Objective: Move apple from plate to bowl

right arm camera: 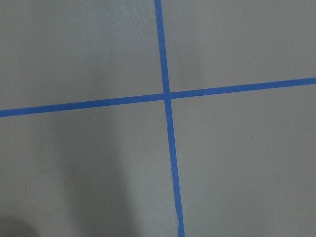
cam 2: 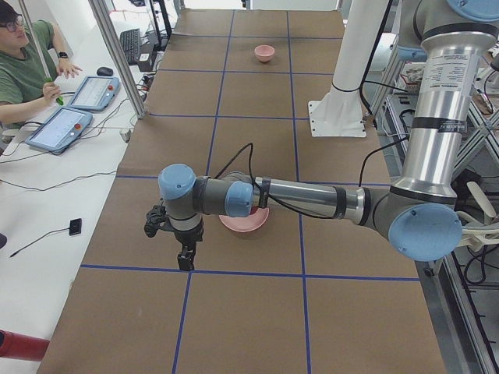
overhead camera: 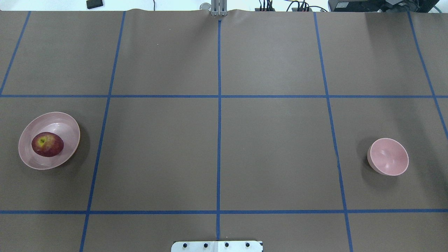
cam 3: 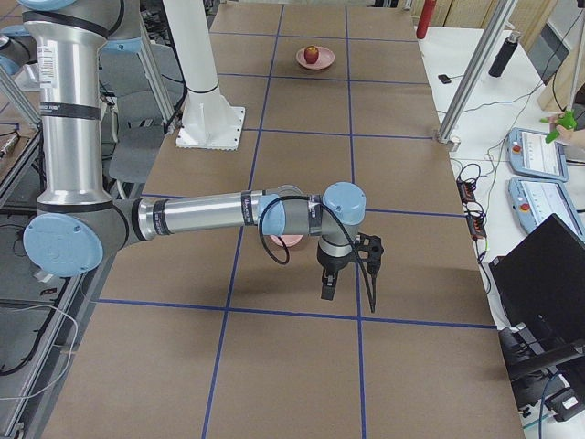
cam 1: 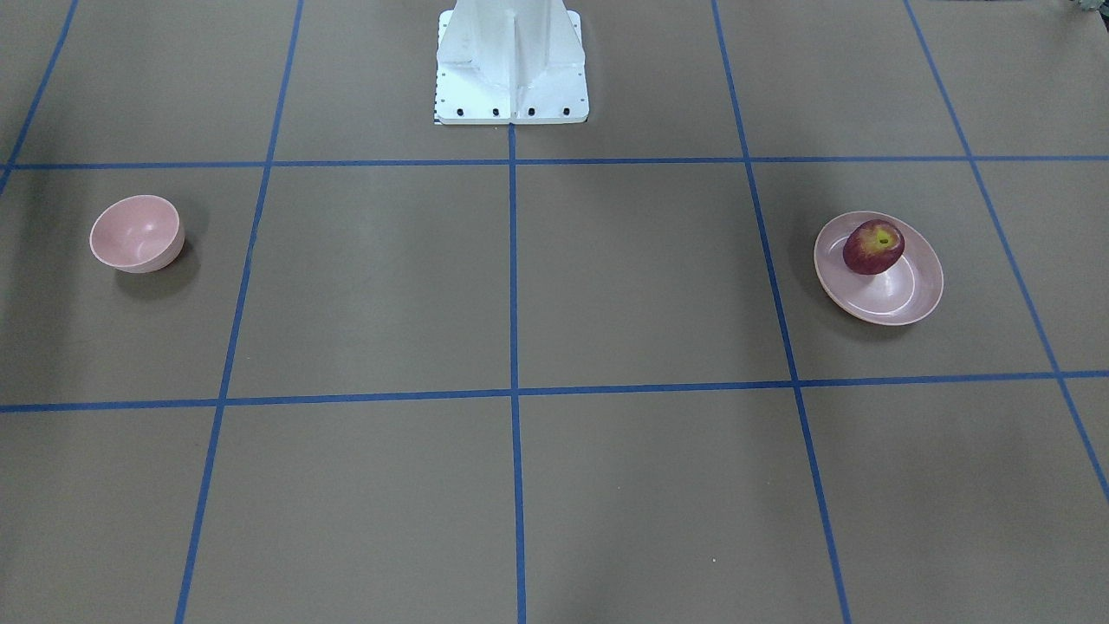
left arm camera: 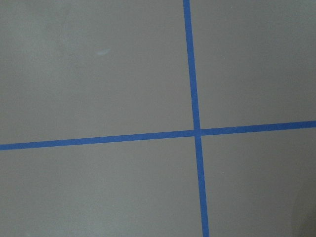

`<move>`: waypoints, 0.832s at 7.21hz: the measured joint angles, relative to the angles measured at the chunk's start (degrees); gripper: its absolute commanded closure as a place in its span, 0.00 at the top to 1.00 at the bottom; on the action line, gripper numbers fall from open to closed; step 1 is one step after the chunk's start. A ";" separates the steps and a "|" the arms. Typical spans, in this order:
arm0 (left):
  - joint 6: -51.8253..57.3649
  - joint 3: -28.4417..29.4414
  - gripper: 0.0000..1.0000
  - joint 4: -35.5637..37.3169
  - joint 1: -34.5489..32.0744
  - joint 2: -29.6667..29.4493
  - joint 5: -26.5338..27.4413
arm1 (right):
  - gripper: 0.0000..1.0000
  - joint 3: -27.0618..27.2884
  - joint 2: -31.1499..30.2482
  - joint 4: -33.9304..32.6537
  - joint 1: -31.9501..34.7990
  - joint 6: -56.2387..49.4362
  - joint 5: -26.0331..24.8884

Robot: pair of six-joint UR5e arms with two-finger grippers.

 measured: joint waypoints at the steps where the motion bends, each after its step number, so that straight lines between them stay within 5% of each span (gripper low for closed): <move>1: 0.00 -0.09 0.98 0.00 0.01 0.01 0.00 | 1.00 0.04 0.08 0.13 0.00 -0.27 -0.47; 6: 0.00 -0.11 0.98 0.00 0.08 -0.04 0.00 | 1.00 -0.15 0.04 0.16 0.00 -4.94 -2.38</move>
